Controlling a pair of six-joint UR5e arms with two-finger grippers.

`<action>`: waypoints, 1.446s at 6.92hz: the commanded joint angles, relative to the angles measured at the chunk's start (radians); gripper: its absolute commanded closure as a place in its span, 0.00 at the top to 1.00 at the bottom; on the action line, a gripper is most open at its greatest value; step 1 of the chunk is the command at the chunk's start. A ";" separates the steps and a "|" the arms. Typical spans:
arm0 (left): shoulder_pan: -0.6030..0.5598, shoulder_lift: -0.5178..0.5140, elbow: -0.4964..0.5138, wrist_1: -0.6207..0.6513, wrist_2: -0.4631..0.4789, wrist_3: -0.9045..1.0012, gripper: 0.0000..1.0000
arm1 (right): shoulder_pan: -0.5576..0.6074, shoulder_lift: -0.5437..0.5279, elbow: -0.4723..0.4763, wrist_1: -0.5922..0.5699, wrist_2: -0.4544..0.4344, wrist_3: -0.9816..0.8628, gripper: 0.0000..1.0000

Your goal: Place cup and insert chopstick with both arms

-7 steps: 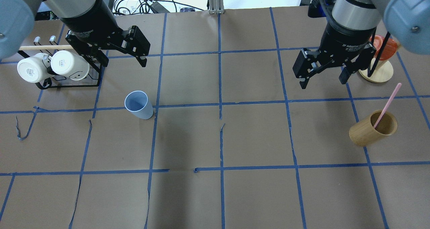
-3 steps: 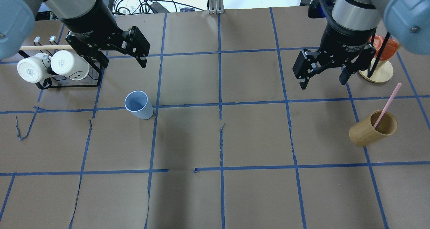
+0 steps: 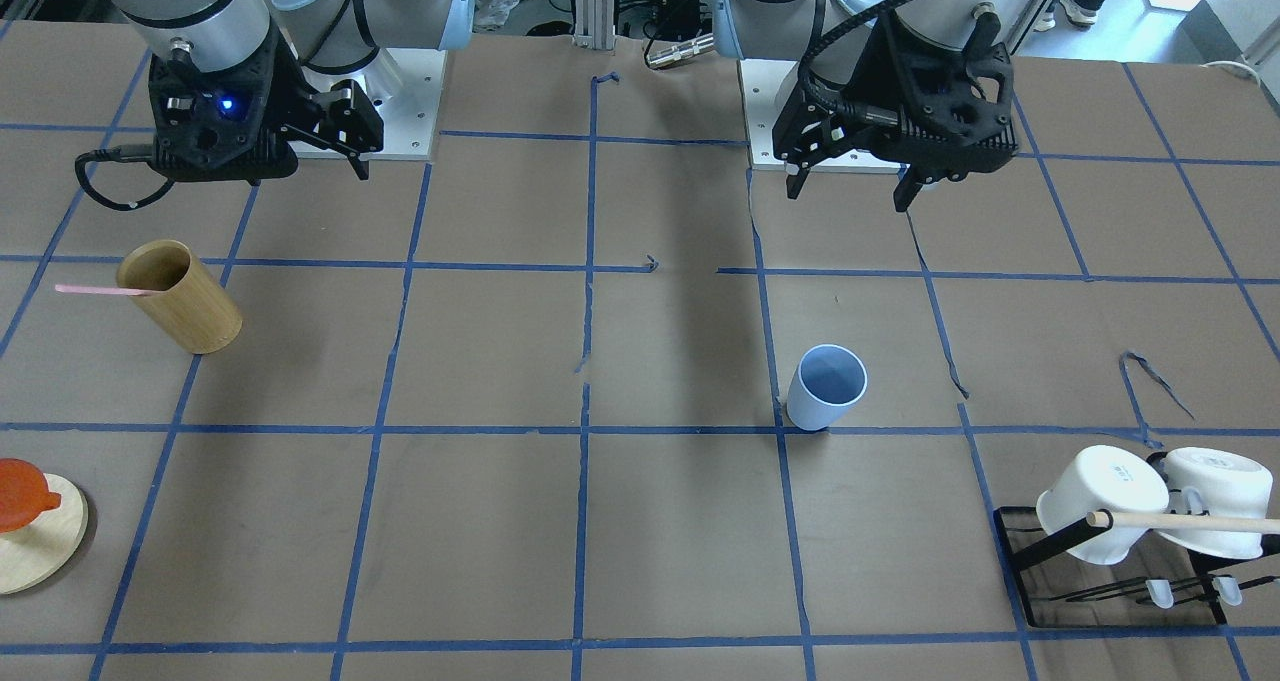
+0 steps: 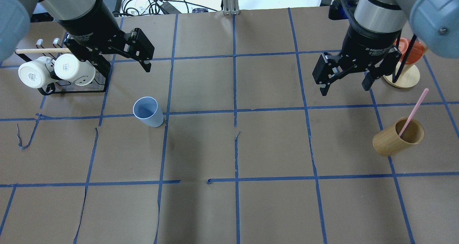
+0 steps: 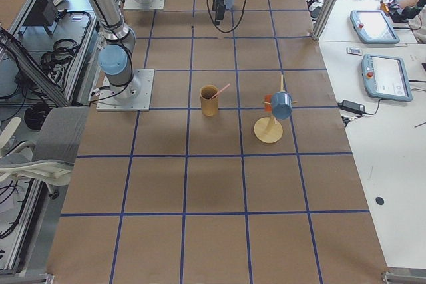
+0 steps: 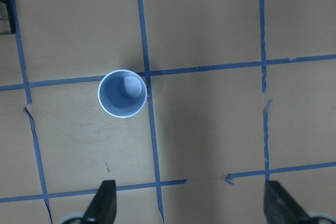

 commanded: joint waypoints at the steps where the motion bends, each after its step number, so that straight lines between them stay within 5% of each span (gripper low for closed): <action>1: 0.029 0.004 -0.005 -0.019 0.001 0.000 1.00 | 0.000 0.000 0.000 0.002 0.000 0.000 1.00; 10: 0.021 -0.003 -0.075 0.039 0.031 0.026 1.00 | -0.034 0.008 0.002 0.002 -0.040 -0.040 1.00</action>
